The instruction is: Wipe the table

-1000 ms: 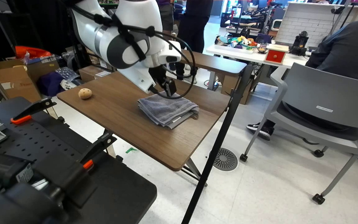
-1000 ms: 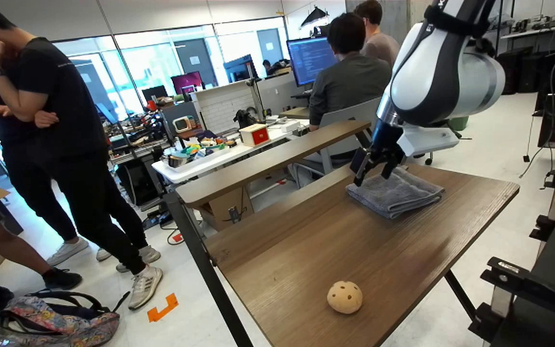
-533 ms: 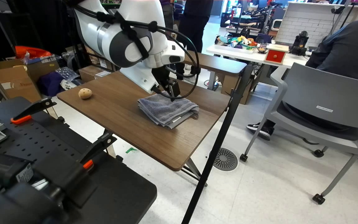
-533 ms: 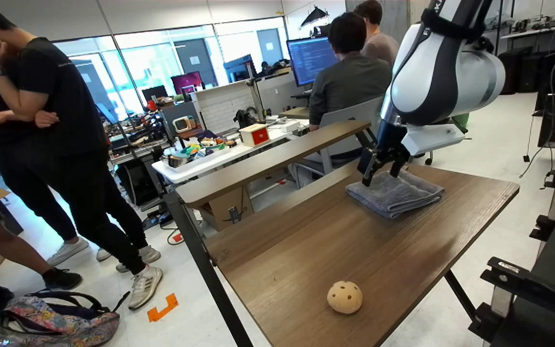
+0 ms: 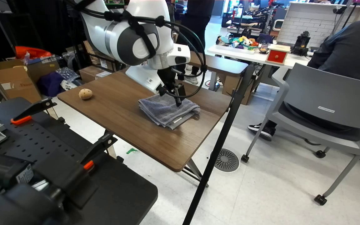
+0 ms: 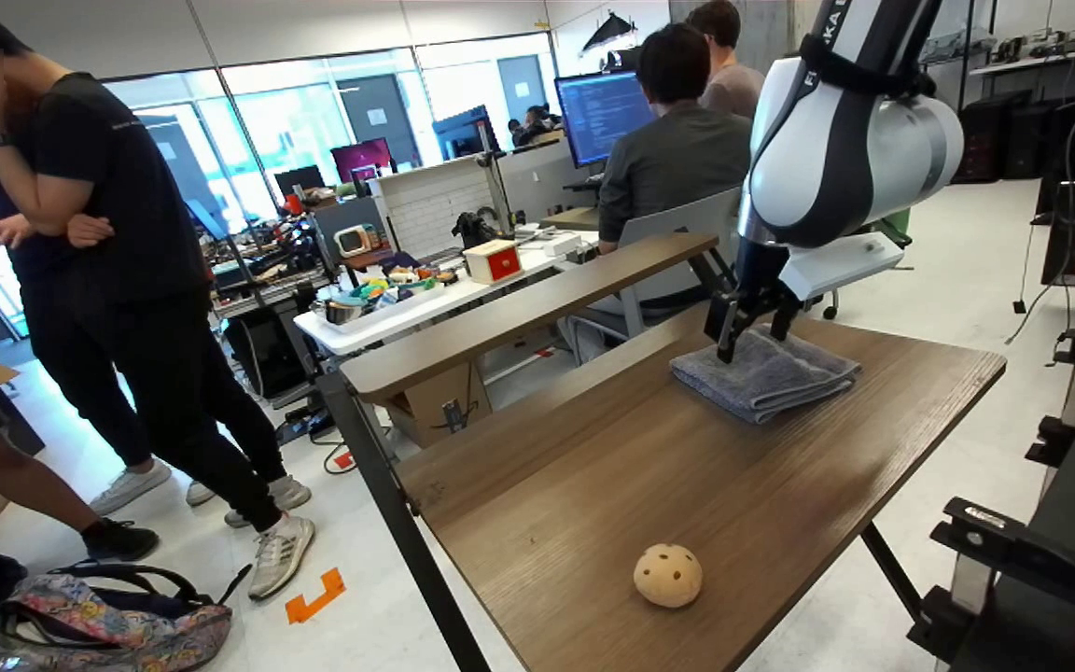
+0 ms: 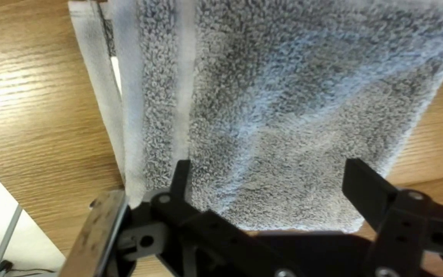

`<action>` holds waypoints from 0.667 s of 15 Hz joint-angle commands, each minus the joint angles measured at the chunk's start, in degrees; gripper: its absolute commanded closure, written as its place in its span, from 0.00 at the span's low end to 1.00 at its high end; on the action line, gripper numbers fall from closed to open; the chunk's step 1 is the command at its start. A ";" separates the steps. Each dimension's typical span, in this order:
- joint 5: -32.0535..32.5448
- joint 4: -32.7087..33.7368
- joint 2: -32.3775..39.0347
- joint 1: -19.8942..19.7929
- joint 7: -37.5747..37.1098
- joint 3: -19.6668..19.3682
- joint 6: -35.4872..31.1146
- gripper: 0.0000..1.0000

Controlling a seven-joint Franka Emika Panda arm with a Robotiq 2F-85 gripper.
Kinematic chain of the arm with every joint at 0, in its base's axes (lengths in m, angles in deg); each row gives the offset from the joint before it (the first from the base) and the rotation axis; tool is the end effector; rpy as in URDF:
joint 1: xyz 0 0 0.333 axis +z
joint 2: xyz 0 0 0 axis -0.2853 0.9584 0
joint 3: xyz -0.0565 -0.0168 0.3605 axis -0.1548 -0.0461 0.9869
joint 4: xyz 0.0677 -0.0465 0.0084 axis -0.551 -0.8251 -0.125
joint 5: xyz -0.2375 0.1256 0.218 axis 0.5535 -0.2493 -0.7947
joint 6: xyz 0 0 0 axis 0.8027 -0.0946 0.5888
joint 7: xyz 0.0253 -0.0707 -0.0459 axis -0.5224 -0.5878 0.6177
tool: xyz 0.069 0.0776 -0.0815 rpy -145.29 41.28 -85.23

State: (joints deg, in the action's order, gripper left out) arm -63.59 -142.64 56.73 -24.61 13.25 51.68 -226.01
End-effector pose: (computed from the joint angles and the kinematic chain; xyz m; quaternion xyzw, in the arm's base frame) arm 0.6375 -0.0791 0.1320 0.9869 -0.0802 0.1402 0.0008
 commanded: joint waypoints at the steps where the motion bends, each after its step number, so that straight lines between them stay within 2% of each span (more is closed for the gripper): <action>1: -1.13 0.46 0.94 1.23 0.15 -1.20 -0.60 0.00; 7: -1.05 2.84 6.82 6.24 -2.43 -7.19 -0.01 0.00; 10: -3.69 7.79 10.84 5.80 -6.08 -6.58 -2.90 0.00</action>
State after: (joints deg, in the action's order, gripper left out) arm -63.99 -140.54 61.87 -19.68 10.23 45.81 -226.13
